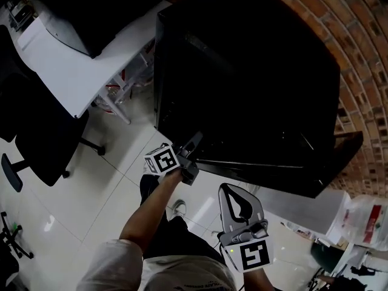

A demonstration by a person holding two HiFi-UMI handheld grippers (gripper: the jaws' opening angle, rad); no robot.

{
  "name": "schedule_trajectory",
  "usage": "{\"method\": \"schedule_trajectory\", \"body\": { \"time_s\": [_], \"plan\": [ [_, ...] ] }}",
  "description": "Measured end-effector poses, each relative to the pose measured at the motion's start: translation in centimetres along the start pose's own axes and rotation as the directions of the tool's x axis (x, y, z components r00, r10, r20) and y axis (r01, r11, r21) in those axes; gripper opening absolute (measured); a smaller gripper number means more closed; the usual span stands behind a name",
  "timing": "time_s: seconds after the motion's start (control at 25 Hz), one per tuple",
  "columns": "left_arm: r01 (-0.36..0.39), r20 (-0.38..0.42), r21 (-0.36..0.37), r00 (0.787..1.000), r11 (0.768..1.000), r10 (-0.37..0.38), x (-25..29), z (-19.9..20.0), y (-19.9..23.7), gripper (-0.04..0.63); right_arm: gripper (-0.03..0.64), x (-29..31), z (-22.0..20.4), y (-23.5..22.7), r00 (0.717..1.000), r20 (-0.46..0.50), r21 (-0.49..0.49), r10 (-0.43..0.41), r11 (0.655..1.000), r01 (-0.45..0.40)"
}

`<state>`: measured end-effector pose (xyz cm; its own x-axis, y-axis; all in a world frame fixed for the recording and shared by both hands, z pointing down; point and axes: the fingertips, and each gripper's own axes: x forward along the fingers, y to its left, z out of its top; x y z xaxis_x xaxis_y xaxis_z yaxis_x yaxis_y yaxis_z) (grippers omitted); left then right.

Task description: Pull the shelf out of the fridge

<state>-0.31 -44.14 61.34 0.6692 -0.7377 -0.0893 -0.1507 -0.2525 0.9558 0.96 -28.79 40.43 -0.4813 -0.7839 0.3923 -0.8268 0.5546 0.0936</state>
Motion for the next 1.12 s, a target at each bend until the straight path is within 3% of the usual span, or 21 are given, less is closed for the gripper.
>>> {"method": "schedule_trajectory", "body": {
  "time_s": [0.2, 0.52, 0.88, 1.0, 1.12],
  "plan": [
    [0.013, -0.012, -0.074, 1.0, 0.997, -0.014, 1.4, -0.8, 2.4, 0.193, 0.004, 0.5, -1.7, -0.3, 0.999, -0.049, 0.012, -0.012, 1.0, 0.013],
    [0.023, 0.031, -0.118, 0.999, 0.993, -0.019, 4.6, 0.6, 4.3, 0.204, 0.005, 1.1, -3.4, -0.8, 0.994, -0.107, 0.02, -0.029, 0.999, 0.031],
    [0.025, 0.003, -0.151, 1.0, 0.988, -0.025, 9.2, 0.9, 5.4, 0.202, 0.005, 1.6, -5.0, -1.4, 0.987, -0.159, 0.018, -0.04, 0.999, 0.043],
    [0.03, 0.016, -0.162, 0.999, 0.986, -0.028, 10.0, 1.2, 5.7, 0.189, 0.005, 2.0, -5.3, -1.4, 0.986, -0.165, 0.025, -0.034, 0.999, 0.039],
    [0.049, 0.026, -0.144, 0.999, 0.988, -0.045, 10.2, 1.4, 5.3, 0.13, 0.005, 2.4, -5.4, -1.4, 0.985, -0.172, 0.021, -0.027, 0.999, 0.031]
  ]
}}
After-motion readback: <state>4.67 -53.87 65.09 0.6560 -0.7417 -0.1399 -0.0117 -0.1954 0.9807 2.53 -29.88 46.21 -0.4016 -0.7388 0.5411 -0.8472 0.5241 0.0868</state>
